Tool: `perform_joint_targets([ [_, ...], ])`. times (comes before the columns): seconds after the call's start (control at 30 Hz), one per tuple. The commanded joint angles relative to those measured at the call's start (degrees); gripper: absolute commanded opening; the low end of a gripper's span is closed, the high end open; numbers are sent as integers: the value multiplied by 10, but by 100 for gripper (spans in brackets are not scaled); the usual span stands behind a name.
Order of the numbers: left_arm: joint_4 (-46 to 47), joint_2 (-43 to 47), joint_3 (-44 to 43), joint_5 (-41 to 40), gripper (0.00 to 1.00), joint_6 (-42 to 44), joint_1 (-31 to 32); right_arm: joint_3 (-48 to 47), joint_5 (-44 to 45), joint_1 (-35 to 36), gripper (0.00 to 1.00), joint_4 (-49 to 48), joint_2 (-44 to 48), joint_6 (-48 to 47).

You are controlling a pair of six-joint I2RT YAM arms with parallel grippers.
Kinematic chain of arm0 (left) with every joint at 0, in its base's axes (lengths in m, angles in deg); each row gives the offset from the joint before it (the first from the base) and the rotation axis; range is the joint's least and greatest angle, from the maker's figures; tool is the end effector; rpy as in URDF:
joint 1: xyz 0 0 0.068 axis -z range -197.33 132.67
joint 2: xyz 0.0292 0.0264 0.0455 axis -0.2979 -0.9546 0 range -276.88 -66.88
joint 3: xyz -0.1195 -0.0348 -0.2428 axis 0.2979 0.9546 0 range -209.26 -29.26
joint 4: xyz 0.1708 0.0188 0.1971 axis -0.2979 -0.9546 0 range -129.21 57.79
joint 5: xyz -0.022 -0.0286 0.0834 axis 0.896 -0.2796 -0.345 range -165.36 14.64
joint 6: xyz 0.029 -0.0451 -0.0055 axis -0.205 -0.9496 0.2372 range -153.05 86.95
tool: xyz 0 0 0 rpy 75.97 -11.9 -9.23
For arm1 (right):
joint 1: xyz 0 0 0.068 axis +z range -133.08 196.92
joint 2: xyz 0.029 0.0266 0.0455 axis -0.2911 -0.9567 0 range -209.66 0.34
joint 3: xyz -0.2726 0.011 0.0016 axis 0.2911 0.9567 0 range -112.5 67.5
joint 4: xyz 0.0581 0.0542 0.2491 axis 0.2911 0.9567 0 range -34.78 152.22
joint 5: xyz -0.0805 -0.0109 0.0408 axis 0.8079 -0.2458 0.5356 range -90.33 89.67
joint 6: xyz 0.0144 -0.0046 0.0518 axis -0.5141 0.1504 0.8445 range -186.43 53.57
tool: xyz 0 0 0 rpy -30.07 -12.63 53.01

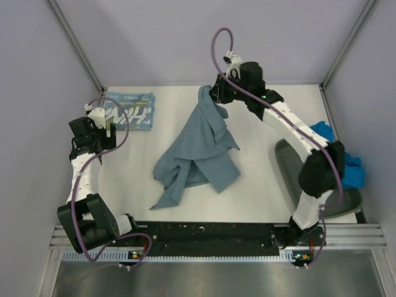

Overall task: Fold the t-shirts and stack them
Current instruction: Move the tshirt to the center of the board

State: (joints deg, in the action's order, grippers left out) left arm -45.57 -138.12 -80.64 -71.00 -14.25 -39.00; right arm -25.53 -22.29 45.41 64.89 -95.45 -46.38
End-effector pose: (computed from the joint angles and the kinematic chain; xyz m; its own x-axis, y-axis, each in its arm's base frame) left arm 0.2589 0.1000 0.2767 -0.5818 0.1148 -0.8052 -0.1284 0.9646 0.2302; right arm 0.3442 0.2019 0.4012 -0.4393 0.1234 -0.8898 -0.6522 0.6374 0.4104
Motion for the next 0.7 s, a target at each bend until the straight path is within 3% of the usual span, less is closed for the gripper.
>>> perform_joint_targets([
  [0.0,-37,34,-7,131,91,53,3,-193,153,3,45,209,-159,-71],
  [0.03,-44,43,-4,170,90,65,4,-255,197,3,56,259,-194,-85],
  [0.07,-47,52,2,193,90,75,6,-301,247,2,61,314,-228,-103],
  [0.17,-75,73,13,253,89,115,18,-337,321,2,67,392,-244,-129],
  [0.33,-133,70,17,284,88,171,72,-112,314,13,75,343,-97,-136],
  [0.47,-152,66,30,258,86,211,192,87,283,17,75,288,-15,-108],
  [0.57,-131,61,31,311,86,210,262,224,299,18,75,234,16,-77],
  [0.67,-89,31,18,270,88,194,326,290,346,6,74,190,38,-57],
])
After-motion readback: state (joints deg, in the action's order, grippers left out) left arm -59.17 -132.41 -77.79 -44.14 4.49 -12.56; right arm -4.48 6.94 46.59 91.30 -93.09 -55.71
